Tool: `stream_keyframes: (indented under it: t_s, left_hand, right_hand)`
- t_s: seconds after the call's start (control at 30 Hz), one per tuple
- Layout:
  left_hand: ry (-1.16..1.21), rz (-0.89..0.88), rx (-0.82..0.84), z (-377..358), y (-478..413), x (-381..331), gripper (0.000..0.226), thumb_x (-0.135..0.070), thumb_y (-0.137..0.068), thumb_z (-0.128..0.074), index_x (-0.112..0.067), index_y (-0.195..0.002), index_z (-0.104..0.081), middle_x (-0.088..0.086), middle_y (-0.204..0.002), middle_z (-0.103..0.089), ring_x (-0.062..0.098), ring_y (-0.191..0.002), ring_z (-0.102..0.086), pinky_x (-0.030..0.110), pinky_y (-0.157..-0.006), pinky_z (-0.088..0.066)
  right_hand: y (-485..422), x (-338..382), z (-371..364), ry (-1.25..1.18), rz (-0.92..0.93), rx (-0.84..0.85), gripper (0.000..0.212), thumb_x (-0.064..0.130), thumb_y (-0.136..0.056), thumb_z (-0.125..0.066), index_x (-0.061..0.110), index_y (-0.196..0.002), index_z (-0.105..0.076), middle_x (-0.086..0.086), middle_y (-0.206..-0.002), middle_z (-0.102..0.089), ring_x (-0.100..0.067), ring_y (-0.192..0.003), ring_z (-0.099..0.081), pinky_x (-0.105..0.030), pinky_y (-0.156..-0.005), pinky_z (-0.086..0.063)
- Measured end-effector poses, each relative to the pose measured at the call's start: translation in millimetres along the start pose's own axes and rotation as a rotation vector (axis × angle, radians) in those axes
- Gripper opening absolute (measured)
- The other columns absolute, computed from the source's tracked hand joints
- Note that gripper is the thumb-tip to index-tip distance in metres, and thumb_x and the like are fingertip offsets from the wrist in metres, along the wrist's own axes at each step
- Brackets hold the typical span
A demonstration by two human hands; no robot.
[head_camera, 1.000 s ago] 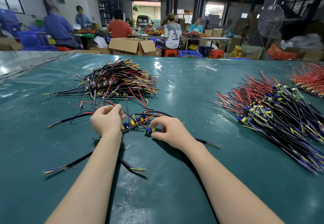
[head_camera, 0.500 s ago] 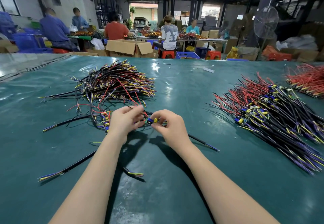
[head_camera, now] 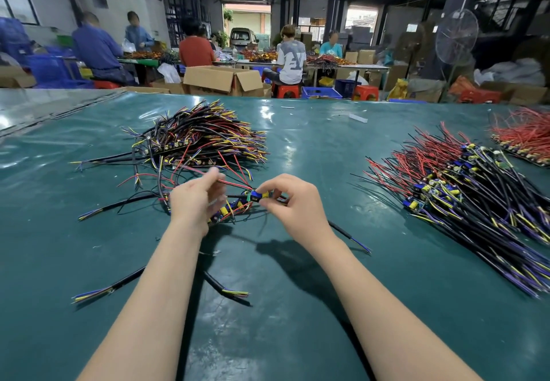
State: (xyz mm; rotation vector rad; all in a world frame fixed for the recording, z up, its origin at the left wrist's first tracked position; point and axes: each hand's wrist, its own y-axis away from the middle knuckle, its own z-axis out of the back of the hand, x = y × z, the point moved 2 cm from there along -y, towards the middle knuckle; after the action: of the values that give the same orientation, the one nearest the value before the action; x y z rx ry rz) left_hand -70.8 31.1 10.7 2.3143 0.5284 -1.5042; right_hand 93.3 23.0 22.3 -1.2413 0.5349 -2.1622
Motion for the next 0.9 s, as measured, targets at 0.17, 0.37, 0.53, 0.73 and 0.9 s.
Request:
stream_keyframes:
  t_s: [0.17, 0.37, 0.53, 0.73, 0.9]
  left_hand:
    - [0.408, 0.134, -0.181, 15, -5, -7, 0.032, -0.026, -0.097, -0.044, -0.014, -0.07, -0.059, -0.008, -0.048, -0.063, 0.007, -0.064, -0.054, 0.013, -0.046, -0.048]
    - [0.38, 0.008, -0.214, 13, -7, -18, 0.047, -0.035, -0.1, -0.027, -0.016, -0.075, -0.062, -0.005, -0.077, -0.063, 0.006, -0.067, -0.054, 0.016, -0.055, -0.046]
    - [-0.102, -0.084, -0.036, -20, 5, -3, 0.046, -0.032, -0.1, -0.029, -0.018, -0.07, -0.061, -0.006, -0.073, -0.061, 0.006, -0.063, -0.051, 0.018, -0.051, -0.042]
    - [-0.292, -0.148, 0.004, -21, 5, 2, 0.036, -0.019, -0.097, -0.04, -0.016, -0.068, -0.062, -0.002, -0.074, -0.061, 0.008, -0.068, -0.052, 0.016, -0.044, -0.043]
    - [-0.524, -0.151, 0.078, -23, 4, 8, 0.021, -0.012, -0.087, -0.055, -0.016, -0.07, -0.068, 0.001, -0.074, -0.062, 0.017, -0.077, -0.053, 0.031, -0.07, -0.045]
  right_hand:
    - [-3, 2, 12, 0.242, 0.038, 0.087, 0.015, 0.003, -0.077, -0.066, 0.012, -0.088, -0.071, 0.0, -0.083, -0.063, -0.019, -0.082, -0.05, -0.039, -0.074, -0.045]
    - [-15, -12, 44, 0.538, -0.02, -0.094, 0.016, 0.011, -0.087, -0.055, 0.017, -0.098, -0.065, 0.002, -0.1, -0.063, -0.02, -0.096, -0.048, -0.035, -0.072, -0.044]
    - [-45, -28, 91, 0.877, -0.204, -0.175, 0.021, 0.009, -0.09, -0.045, 0.012, -0.106, -0.057, -0.009, -0.111, -0.061, -0.032, -0.104, -0.046, -0.037, -0.078, -0.037]
    - [-22, -79, 170, 1.134, -0.598, -0.402, 0.028, 0.005, -0.086, -0.044, 0.008, -0.112, -0.054, -0.016, -0.119, -0.058, -0.036, -0.116, -0.043, -0.041, -0.092, -0.032]
    - [14, -119, 181, 1.053, -0.813, -0.276, 0.024, 0.007, -0.088, -0.044, 0.017, -0.105, -0.058, -0.009, -0.121, -0.057, -0.03, -0.12, -0.038, -0.04, -0.095, -0.025]
